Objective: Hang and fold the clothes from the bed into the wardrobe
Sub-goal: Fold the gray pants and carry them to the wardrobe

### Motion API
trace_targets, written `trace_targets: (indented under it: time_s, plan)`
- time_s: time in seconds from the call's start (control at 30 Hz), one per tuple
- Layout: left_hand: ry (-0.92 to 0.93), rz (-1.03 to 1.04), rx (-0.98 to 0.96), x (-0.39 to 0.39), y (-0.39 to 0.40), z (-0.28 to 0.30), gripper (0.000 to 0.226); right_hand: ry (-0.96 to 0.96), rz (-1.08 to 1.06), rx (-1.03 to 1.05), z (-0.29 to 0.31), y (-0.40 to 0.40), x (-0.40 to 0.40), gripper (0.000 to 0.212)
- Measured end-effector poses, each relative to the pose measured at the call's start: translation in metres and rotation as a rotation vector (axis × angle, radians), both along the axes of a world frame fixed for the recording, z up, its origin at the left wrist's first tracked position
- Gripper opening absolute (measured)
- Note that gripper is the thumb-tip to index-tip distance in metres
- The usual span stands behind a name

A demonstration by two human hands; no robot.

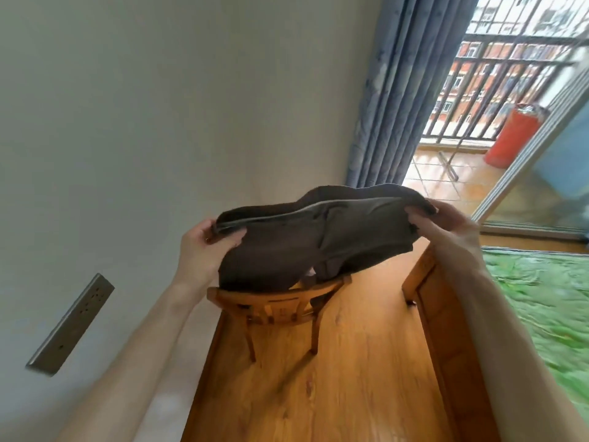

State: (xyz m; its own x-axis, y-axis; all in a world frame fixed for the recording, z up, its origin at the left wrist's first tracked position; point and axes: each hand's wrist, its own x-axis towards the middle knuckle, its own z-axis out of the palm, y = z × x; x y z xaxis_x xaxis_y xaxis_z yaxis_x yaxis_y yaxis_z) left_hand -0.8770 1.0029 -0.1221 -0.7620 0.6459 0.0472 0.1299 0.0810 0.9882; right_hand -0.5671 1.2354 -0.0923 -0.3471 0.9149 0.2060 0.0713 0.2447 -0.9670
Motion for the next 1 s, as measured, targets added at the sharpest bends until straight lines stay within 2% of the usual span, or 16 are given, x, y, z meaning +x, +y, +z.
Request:
trace_targets:
  time_s: [0.1,0.2,0.27,0.37,0.5,0.6,0.73,1.0]
  plan:
    - [0.067,0.022,0.024,0.013,0.034,0.019,0.007,-0.003,-0.147,0.105,0.016,0.011,0.021,0.019]
    - [0.172,0.02,0.046,0.025,0.068,0.033,0.017,-0.036,-0.273,0.145,0.028,0.02,0.057,0.015]
    - [0.243,-0.014,0.016,0.034,0.094,0.04,0.026,-0.132,-0.366,0.221,0.037,0.027,0.086,0.02]
    - [0.184,-0.163,0.088,0.062,0.134,0.056,0.011,-0.18,-0.462,0.289,0.052,0.038,0.134,0.028]
    - [0.094,-0.283,0.201,0.11,0.19,0.08,0.004,-0.181,-0.492,0.257,0.077,0.053,0.193,0.018]
    - [0.103,-0.277,0.244,0.141,0.234,0.097,0.021,-0.155,-0.524,0.234,0.093,0.059,0.239,0.017]
    - [0.123,-0.429,0.27,0.192,0.282,0.116,0.003,-0.146,-0.626,0.271,0.116,0.071,0.297,0.027]
    - [0.102,-0.615,0.373,0.305,0.374,0.151,0.019,-0.137,-0.686,0.427,0.154,0.108,0.415,0.041]
